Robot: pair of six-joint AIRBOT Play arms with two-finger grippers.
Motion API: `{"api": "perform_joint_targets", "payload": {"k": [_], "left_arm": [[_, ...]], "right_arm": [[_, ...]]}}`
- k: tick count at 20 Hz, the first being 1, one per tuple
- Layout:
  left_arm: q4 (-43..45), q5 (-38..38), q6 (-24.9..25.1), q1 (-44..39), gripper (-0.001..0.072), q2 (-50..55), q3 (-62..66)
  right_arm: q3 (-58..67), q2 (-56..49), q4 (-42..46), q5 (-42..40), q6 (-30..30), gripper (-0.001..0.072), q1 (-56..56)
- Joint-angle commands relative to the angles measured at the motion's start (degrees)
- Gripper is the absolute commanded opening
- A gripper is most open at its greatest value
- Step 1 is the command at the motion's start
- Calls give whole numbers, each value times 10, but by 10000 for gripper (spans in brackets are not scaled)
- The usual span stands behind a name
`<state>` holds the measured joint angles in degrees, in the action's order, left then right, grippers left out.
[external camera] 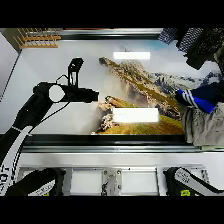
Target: Fold the clothes and pants, and hang the long-sleeved shirts on hangers.
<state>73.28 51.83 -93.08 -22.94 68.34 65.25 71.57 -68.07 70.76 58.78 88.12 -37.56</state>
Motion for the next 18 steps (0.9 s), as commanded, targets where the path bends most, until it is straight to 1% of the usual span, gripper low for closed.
{"api": "perform_joint_targets", "payload": {"k": [1, 2, 3, 5, 8, 11, 16, 18], "left_arm": [[0, 0, 1, 0, 11, 0, 0], [1, 0, 1, 0, 11, 0, 0], [1, 0, 1, 0, 11, 0, 0], [1, 0, 1, 0, 11, 0, 0], [1, 3, 1, 0, 12, 0, 0], [1, 10, 1, 0, 11, 0, 0], [2, 10, 1, 0, 11, 0, 0], [2, 10, 1, 0, 11, 0, 0]], "right_arm": [[1, 45, 16, -21, 5, 3, -46], [-1, 56, 29, -14, 5, 3, -50], [-5, 66, 50, -4, 18, 3, -52], [-30, 85, 101, 10, 57, 3, -52], [-98, 105, 135, 18, 65, 3, -52], [-170, 122, 190, 27, 108, 3, -52], [-257, 131, 218, 27, 110, 5, -52], [-274, 131, 235, 28, 127, 6, -52]]}}
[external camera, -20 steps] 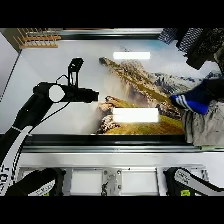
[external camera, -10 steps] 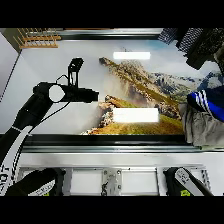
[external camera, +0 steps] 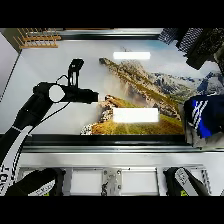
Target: Fold the clothes and pants, and hang the long-sleeved shirts on hangers.
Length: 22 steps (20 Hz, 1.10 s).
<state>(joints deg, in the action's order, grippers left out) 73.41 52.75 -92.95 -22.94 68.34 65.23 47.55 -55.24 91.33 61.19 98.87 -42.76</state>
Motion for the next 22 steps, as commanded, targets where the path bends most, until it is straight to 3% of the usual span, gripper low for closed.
{"api": "perform_joint_targets", "payload": {"k": [1, 5, 6, 8, 9, 11, 13, 16, 18, 22], "left_arm": [[0, 2, 0, 0, 12, 0, 0], [0, 2, 0, 0, 12, 0, 0], [0, 2, 0, 0, 11, 0, 0], [0, 2, 0, 0, 11, 0, 0], [0, 2, 0, 0, 11, 0, 0], [0, 2, 0, 0, 11, 0, 0], [0, 1, 0, 0, 11, 0, 0], [0, -9, -12, 10, 11, -6, 0], [0, -9, -31, 28, 11, -24, -3], [-1, -43, -31, 38, 11, -73, -70]], "right_arm": [[-40, 3, 33, 4, 23, 6, 0], [-48, 3, 55, 4, 23, 10, 0], [-48, 3, 66, 8, 23, 49, 0], [-48, 3, 89, 17, 23, 505, -1], [-45, 4, 110, 24, 23, 628, -1], [-30, 21, 114, 14, 4, 618, 2], [-17, 79, 66, -41, -40, 619, 26], [-16, 165, -100, -118, -142, 619, 124], [-17, 172, -182, -116, -190, 619, 214], [-19, 113, -230, -144, -196, 619, 398]]}}
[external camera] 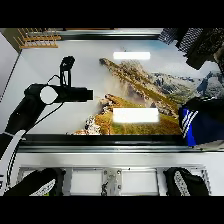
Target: Fold the clothes and pants, and hang the long-sleeved shirts on hangers.
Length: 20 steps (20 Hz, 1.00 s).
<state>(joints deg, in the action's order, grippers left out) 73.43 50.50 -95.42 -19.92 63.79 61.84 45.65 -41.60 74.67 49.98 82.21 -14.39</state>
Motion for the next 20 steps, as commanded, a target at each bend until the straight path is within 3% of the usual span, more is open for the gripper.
{"api": "perform_joint_targets", "payload": {"k": [1, 5, 6, 8, 9, 20], "left_arm": [[-1, -23, -7, 8, 11, -35, -51], [-1, -18, -7, 8, 11, -42, -67], [-1, -19, -7, 8, 11, -42, -67], [0, -22, -7, 8, 11, -42, -67], [0, -23, -7, 8, 11, -42, -67], [0, -27, -7, 7, 12, -42, -67]], "right_arm": [[0, -41, -64, -42, -30, 619, 144], [0, -96, -64, -45, -30, 614, 193], [0, -102, -64, -41, -30, 539, 193], [0, -107, -64, -41, -30, 125, 193], [0, -107, -64, -41, -30, 8, 193], [0, -107, -64, -36, -30, 6, 193]]}}
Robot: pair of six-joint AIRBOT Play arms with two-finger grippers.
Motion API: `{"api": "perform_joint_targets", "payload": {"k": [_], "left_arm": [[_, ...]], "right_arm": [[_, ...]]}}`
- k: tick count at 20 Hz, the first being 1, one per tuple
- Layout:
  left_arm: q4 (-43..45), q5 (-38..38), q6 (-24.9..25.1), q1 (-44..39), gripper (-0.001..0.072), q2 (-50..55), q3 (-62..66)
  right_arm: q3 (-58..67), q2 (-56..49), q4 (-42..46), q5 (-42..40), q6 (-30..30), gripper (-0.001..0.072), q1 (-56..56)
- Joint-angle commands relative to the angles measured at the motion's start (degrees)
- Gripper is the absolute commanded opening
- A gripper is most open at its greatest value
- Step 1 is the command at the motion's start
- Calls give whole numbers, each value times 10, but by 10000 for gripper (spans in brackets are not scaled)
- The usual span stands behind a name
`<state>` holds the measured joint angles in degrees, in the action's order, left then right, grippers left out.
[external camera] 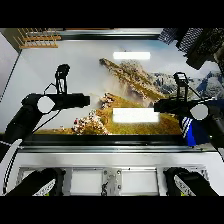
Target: Fold the clothes and pants, and hang the long-sleeved shirts on hangers.
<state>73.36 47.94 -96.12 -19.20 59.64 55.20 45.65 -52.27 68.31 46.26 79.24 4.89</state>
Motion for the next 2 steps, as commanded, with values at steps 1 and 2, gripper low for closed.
{"api": "perform_joint_targets", "payload": {"k": [1, 2], "left_arm": [[0, -2, 1, 0, 11, 0, 0], [0, -2, 1, 0, 11, 0, 0]], "right_arm": [[0, 0, 0, 1, 0, 7, 1], [0, 0, 0, 1, 0, 6, 1]]}}
